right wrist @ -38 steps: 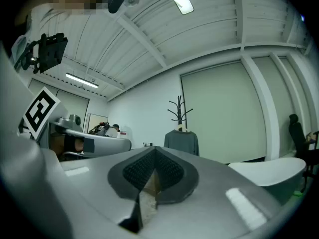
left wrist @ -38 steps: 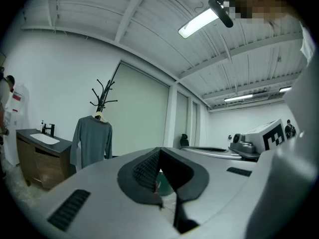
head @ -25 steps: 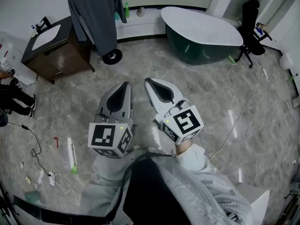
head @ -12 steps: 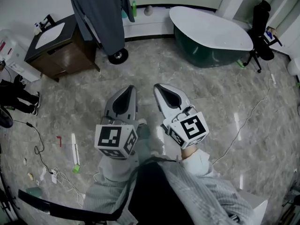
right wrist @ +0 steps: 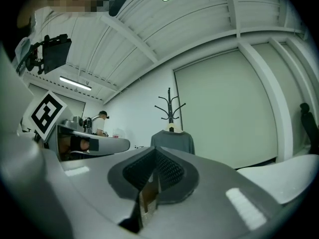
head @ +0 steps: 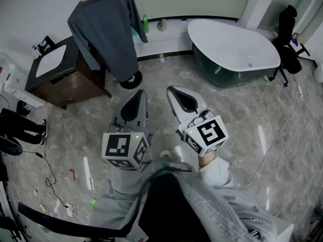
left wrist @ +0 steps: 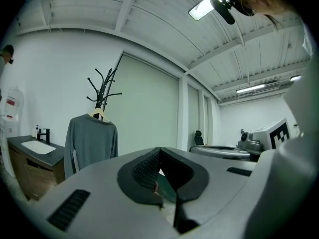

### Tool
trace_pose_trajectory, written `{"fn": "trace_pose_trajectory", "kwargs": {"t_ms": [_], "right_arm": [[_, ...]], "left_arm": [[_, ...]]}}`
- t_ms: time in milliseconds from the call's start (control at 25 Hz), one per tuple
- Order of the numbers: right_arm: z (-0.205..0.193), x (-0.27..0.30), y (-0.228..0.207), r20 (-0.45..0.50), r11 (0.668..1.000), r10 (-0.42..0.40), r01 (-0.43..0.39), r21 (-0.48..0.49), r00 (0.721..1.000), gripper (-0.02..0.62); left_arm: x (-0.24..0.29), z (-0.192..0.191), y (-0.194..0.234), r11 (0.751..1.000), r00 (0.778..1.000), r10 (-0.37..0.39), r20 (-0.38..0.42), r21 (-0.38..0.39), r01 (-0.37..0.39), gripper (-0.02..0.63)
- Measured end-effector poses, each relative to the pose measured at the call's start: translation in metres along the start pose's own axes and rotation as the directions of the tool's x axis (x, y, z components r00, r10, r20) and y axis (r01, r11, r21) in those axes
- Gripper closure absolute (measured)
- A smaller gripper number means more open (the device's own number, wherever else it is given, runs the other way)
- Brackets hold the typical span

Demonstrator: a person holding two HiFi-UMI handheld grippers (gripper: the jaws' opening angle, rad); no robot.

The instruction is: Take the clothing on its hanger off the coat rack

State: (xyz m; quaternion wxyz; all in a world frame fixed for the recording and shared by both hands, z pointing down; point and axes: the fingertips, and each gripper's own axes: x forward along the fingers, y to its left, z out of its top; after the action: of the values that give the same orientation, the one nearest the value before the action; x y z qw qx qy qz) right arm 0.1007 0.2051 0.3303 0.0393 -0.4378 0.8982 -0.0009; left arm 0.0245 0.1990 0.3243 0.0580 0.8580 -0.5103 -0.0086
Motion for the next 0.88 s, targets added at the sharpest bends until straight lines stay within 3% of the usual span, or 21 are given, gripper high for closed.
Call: {"fn": "trace_pose_trajectory", "kwargs": {"t_ms": [200,400,680,880], "right_arm": [[0.002,0.065,-0.061,0.018,1.0,-0.023,0.023,0.01,1.0,0.594],[-0.027,0.142,-0.114,-0.007,0.999,0.01,-0.01,0.037,1.0,0.592],[-0.02,0.278,-0.195,0.013,0.988,0.154,-0.154,0.006,0.988,0.592],[0.009,0.374,-0.247,0.022,0.962,0.268,-0.267,-0.05,0.963,0.592]], "left_arm": [[0.07,0.007,0.055,0.999,0.999,0.035,0.015,-0.016,-0.034,0.601],[0.142,-0.01,0.109,0.996,0.996,0.087,-0.014,-0.015,-0.088,0.601],[0.255,0.014,0.198,0.971,0.971,0.239,0.018,0.0,-0.239,0.601],[0.322,0.055,0.253,0.93,0.929,0.363,0.068,0.024,-0.366,0.601]]}}
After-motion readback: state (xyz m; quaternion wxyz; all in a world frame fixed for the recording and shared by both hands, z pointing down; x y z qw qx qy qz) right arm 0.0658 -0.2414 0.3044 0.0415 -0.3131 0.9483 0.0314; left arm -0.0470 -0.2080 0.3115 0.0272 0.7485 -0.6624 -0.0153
